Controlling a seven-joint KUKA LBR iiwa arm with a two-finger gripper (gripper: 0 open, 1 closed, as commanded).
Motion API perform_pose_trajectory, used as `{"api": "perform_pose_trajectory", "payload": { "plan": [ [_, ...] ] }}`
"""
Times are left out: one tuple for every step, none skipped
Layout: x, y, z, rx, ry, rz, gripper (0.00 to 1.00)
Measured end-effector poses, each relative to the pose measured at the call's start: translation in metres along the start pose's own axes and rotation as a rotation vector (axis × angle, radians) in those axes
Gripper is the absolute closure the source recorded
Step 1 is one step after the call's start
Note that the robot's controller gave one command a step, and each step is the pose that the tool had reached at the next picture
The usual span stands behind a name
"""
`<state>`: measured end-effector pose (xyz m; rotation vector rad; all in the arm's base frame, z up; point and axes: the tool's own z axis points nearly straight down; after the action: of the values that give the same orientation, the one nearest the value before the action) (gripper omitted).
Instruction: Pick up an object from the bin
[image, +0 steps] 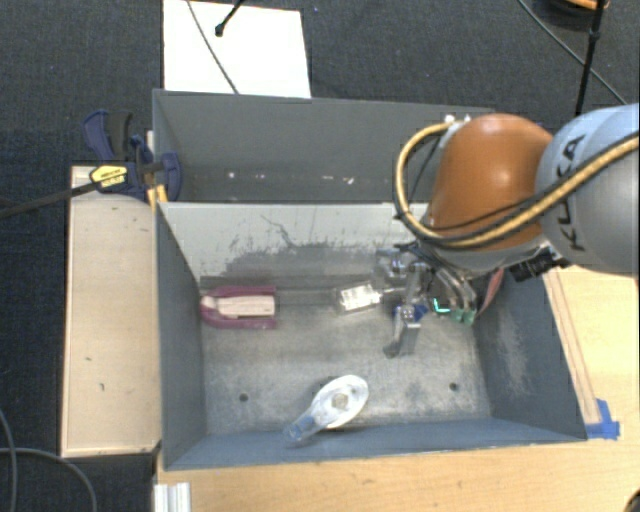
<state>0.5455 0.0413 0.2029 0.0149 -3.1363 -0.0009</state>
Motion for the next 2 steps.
{"api": "perform_pose_trajectory", "payload": {
  "plan": [
    [0.054,-0.002,0.118,0.001,0.001,-0.168,0.0],
    [0.067,0.009,0.122,0.0,-0.012,-0.144,0.0]
  ]
}}
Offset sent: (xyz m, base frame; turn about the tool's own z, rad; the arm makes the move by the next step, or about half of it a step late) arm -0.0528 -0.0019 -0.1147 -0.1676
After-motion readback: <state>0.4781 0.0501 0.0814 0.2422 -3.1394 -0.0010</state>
